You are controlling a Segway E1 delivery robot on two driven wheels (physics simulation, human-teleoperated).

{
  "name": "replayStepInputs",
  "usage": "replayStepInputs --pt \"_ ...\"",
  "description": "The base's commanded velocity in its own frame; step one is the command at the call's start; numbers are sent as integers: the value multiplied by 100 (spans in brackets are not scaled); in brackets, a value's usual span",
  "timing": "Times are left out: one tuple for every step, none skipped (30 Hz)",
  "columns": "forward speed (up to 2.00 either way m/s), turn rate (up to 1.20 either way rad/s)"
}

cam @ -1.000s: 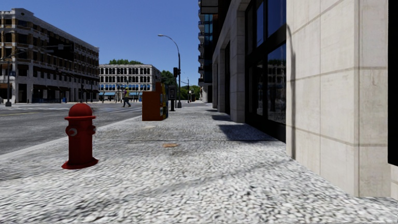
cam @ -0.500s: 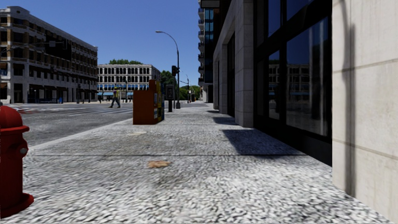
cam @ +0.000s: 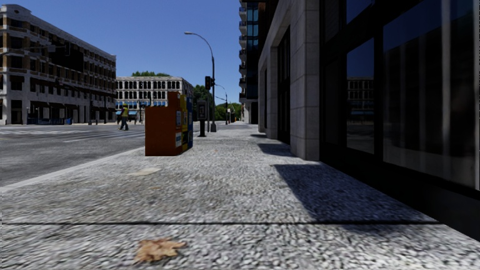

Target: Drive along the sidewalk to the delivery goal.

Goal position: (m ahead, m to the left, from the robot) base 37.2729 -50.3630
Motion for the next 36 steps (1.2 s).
replayStepInputs --pt "195 0" --pt "195 0" --pt "195 0" --pt "195 0" --pt "195 0" --pt "195 0" --pt "195 0" --pt "195 0" --pt "195 0" --pt "195 0" --pt "195 0" --pt "195 0" --pt "195 0" --pt "195 0" --pt "195 0" --pt "195 0" --pt "195 0" --pt "195 0" --pt "195 0" --pt "195 0" --pt "195 0" --pt "195 0" --pt "195 0" --pt "195 0" --pt "195 0" --pt "195 0" --pt "195 0" --pt "195 0" --pt "195 0" --pt "195 0" --pt "195 0" --pt "195 0" --pt "195 0" --pt "195 0" --pt "195 0" --pt "195 0"
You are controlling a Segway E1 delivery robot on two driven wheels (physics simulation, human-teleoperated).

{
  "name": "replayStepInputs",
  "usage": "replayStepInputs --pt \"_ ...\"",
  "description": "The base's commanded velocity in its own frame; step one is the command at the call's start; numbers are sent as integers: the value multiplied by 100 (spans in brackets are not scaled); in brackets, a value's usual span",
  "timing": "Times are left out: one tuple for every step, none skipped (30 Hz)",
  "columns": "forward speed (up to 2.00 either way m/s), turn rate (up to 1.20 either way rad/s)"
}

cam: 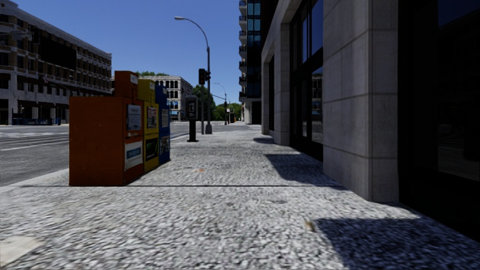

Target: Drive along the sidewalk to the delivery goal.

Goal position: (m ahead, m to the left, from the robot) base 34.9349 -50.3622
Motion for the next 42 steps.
replayStepInputs --pt "195 0" --pt "195 0" --pt "195 0" --pt "195 0" --pt "195 0" --pt "195 0" --pt "195 0" --pt "195 0" --pt "195 0" --pt "195 0" --pt "195 0" --pt "195 0" --pt "195 0" --pt "195 0" --pt "195 0" --pt "195 0" --pt "195 0" --pt "195 0" --pt "195 0" --pt "195 0" --pt "195 0" --pt "195 0" --pt "195 0" --pt "195 0" --pt "195 0" --pt "195 0" --pt "195 0" --pt "195 0" --pt "195 0" --pt "195 0" --pt "195 0" --pt "195 0" --pt "195 0" --pt "195 0" --pt "195 0" --pt "195 0" --pt "195 0" --pt "195 0" --pt "195 0" --pt "195 0" --pt "195 0" --pt "195 0"
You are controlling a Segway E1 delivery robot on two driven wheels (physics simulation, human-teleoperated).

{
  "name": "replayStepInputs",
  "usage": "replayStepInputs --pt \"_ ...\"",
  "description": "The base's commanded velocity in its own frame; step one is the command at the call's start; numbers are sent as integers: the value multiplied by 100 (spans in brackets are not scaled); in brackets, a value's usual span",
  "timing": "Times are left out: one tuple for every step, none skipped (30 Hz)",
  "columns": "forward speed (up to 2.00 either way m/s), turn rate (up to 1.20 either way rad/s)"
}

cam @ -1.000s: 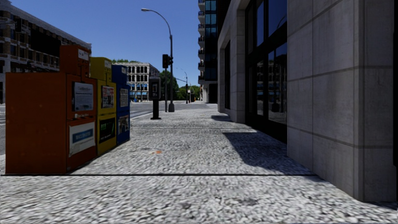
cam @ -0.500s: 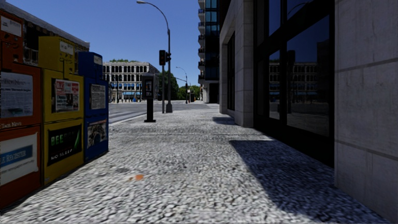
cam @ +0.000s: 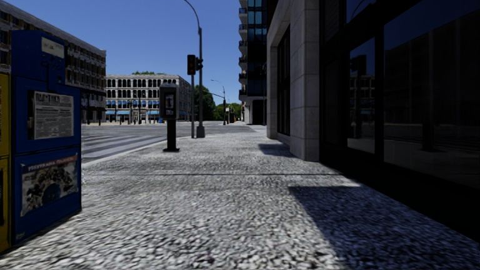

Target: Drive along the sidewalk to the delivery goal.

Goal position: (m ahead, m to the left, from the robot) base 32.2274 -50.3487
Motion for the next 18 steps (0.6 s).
replayStepInputs --pt "195 0" --pt "195 0" --pt "195 0" --pt "195 0" --pt "195 0" --pt "195 0" --pt "195 0" --pt "195 0" --pt "195 0" --pt "195 0" --pt "195 0" --pt "195 0" --pt "195 0" --pt "195 0" --pt "195 0" --pt "195 0" --pt "195 0" --pt "195 0"
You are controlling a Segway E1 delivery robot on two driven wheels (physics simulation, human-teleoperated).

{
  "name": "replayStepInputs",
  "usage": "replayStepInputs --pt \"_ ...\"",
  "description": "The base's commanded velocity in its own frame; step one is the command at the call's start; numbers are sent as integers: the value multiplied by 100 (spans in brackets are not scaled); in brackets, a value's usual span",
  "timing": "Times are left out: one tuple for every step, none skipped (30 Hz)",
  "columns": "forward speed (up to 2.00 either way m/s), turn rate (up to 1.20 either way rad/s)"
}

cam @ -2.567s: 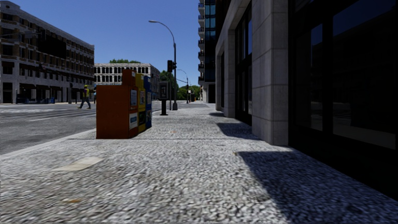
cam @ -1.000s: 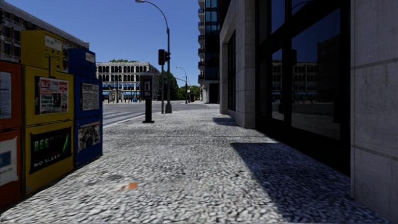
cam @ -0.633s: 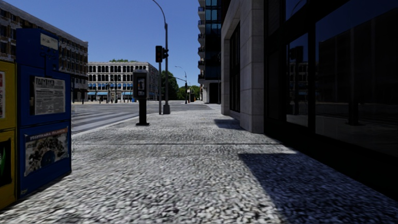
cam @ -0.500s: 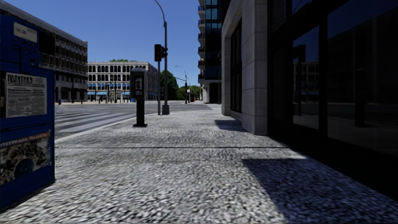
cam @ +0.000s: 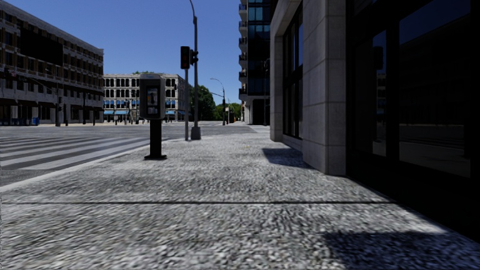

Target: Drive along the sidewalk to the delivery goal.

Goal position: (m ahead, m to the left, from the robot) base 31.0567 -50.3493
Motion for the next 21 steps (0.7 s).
replayStepInputs --pt "195 0" --pt "195 0" --pt "195 0" --pt "195 0" --pt "195 0" --pt "195 0" --pt "195 0" --pt "195 0" --pt "195 0" --pt "195 0" --pt "195 0" --pt "195 0" --pt "195 0" --pt "195 0" --pt "195 0" --pt "195 0" --pt "195 0" --pt "195 0" --pt "195 0" --pt "195 0" --pt "195 0"
